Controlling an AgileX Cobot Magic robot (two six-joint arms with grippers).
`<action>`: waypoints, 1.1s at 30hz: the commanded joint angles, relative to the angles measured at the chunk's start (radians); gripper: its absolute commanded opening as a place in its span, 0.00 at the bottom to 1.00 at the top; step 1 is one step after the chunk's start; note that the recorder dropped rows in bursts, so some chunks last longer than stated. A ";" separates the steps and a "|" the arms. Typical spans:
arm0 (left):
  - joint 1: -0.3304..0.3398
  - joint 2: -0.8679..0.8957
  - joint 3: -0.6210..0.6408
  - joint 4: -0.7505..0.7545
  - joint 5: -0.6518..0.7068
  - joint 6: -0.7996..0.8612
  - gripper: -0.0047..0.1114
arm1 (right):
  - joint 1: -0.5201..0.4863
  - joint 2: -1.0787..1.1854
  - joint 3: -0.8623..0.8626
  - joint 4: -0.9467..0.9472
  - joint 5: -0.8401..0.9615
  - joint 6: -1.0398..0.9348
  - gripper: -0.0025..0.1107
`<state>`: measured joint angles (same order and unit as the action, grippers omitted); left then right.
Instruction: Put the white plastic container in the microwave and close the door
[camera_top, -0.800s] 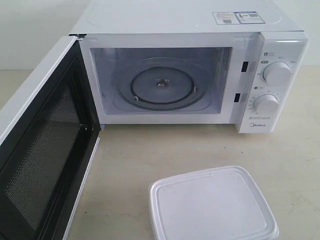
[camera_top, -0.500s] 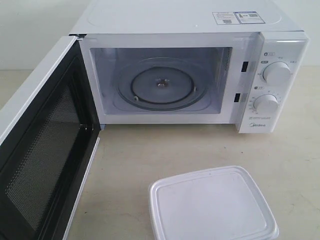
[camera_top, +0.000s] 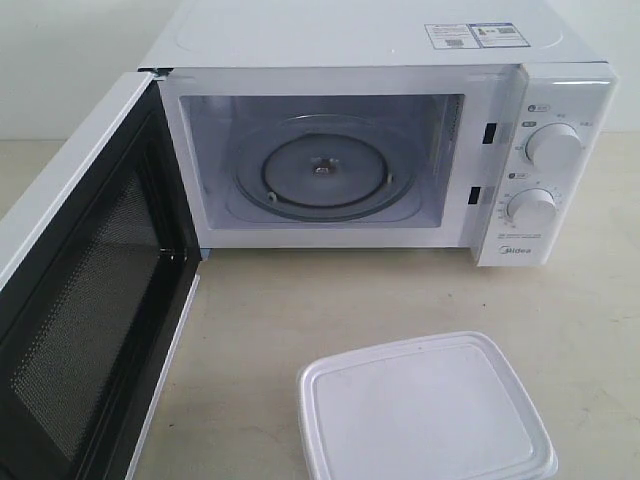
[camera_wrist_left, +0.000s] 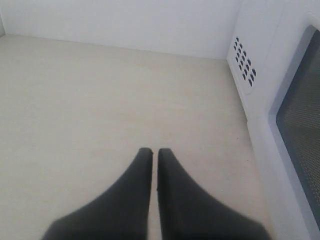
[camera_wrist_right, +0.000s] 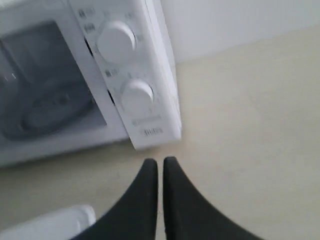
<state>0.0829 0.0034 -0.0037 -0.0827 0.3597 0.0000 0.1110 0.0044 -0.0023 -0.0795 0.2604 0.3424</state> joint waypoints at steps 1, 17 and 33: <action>-0.002 -0.003 0.004 -0.007 -0.003 0.000 0.08 | -0.002 -0.004 -0.108 0.000 -0.415 0.022 0.02; -0.002 -0.003 0.004 -0.007 -0.003 0.000 0.08 | -0.001 0.113 -0.407 0.073 -0.726 -0.002 0.02; -0.002 -0.003 0.004 -0.007 -0.003 0.000 0.08 | 0.018 0.552 -0.684 -0.089 -0.032 0.279 0.02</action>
<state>0.0829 0.0034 -0.0037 -0.0827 0.3597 0.0000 0.1133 0.5249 -0.6799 -0.2394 0.0945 0.5921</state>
